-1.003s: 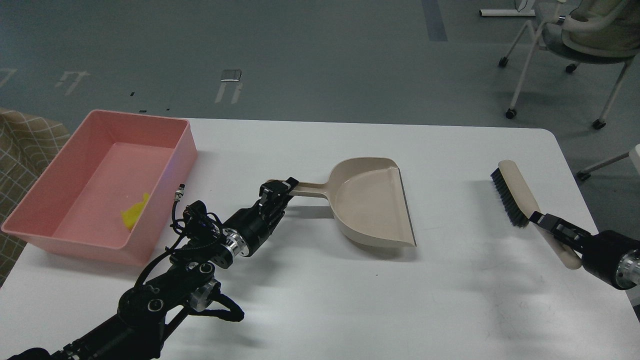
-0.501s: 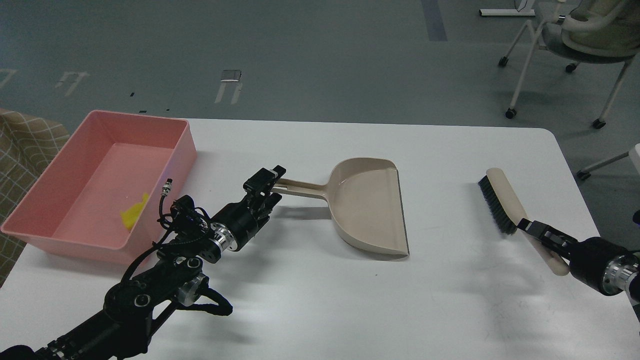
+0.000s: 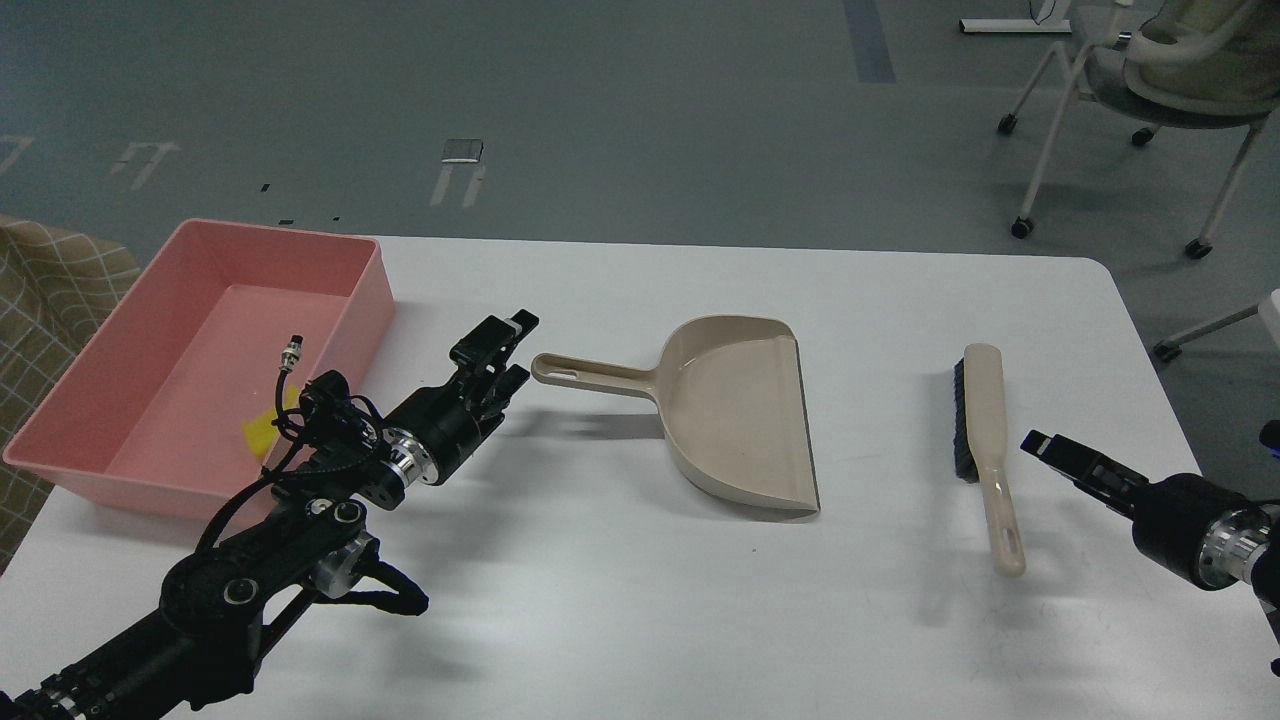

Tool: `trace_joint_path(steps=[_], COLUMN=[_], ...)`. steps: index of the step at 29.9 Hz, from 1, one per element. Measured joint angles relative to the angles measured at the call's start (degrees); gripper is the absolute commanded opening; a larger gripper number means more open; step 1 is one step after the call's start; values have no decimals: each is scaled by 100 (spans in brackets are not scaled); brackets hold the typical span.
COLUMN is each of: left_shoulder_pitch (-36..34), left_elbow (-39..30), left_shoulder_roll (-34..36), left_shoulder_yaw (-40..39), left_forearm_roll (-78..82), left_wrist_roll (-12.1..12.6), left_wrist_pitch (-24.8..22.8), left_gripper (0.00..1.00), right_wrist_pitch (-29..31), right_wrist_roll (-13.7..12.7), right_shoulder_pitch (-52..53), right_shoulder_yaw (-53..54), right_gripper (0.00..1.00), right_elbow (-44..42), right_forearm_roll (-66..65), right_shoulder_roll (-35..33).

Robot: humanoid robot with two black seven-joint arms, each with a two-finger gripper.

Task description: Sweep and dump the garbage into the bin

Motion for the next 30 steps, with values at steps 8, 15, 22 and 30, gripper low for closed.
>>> trace_joint_path(steps=[8, 15, 22, 30], left_shoulder_pitch=[-220, -544, -736, -747], left_elbow=[-254, -336, -504, -451], left_shoulder_roll=[473, 954, 1263, 1293], left_shoulder_yaw=[-4, -85, -645, -1734], left_forearm_roll=[-497, -992, -1578, -2779], left_wrist_roll=[15, -19, -40, -1], left_wrist_pitch=[7, -19, -94, -312], left_gripper=[86, 87, 91, 97], right_wrist_pitch=[-18, -21, -71, -91], right_wrist_roll=[0, -9, -13, -18], right_shoulder_pitch=[20, 9, 466, 1151], right_shoulder_yaw=[646, 1949, 2400, 2697], right_gripper=[98, 100, 100, 100], right_elbow=[60, 172, 54, -480], right_forearm_roll=[36, 65, 80, 83], right_shoulder_roll=[-27, 514, 1392, 2882])
